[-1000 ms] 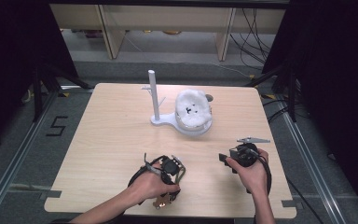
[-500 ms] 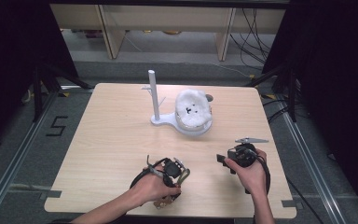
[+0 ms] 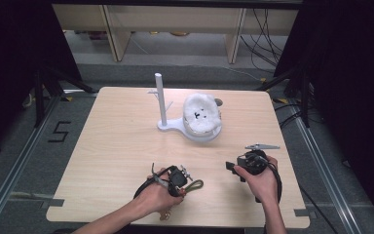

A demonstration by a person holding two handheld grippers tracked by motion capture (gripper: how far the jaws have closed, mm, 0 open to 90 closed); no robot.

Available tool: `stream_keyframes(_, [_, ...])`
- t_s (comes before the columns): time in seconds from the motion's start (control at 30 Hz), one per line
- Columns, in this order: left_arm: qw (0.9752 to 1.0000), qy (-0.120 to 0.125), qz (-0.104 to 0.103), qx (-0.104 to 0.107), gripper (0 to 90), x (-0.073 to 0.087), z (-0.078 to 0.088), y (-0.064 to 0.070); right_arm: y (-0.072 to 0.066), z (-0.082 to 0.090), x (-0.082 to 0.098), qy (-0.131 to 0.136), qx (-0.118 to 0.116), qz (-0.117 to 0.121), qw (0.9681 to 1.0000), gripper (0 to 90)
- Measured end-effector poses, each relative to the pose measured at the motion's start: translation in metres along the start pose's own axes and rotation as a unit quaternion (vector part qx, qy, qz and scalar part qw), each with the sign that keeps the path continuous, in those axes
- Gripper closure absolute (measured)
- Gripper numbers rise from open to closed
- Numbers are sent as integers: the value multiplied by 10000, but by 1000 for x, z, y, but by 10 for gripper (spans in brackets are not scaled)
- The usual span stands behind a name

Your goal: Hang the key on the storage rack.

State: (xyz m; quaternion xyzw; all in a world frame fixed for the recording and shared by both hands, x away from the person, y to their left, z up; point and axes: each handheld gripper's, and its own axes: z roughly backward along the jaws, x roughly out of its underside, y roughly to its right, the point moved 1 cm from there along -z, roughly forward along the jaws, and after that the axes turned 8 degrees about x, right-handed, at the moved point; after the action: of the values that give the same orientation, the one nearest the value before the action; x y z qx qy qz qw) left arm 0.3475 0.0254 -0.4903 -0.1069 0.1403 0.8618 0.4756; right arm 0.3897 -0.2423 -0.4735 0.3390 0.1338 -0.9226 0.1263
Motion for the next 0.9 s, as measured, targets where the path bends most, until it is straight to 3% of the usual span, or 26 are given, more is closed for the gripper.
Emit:
stream_keyframes(0.27, [9993, 265, -145, 199, 682, 8, 2, -7, 1, 0, 0, -1, -9, -18, 10000, 450])
stream_keyframes(0.33, [9989, 374, -94, 257, 683, 12, 3, -9, 1, 1, 0, -49, 68, -101, 9999, 451])
stream_keyframes(0.43, [9976, 596, -72, 353, 684, 17, 7, -14, 2, 2, 0, 50, 122, -43, 9999, 452])
stream_keyframes(0.5, [9943, 983, 65, 403, 684, 20, 9, -16, 3, 1, 0, 112, 108, -37, 9999, 452])
stream_keyframes(0.57, [9931, 1079, -29, 448, 685, 22, 14, -19, 3, 2, 1, 66, 80, -115, 9999, 452])
stream_keyframes(0.63, [9913, 1206, -99, 525, 685, 26, 18, -22, 4, 1, 1, 145, 121, -18, 9998, 452])
stream_keyframes(0.77, [9869, 1511, -285, 489, 685, 34, 27, -28, 4, 0, 1, 220, 43, -18, 9997, 452])
stream_keyframes(0.83, [9829, 1730, -317, 551, 686, 39, 31, -31, 4, 0, 1, 215, 85, -47, 9997, 452])
stream_keyframes(0.9, [9728, 2235, -58, 612, 686, 42, 31, -29, 4, 1, 1, 225, 148, -20, 9996, 452])
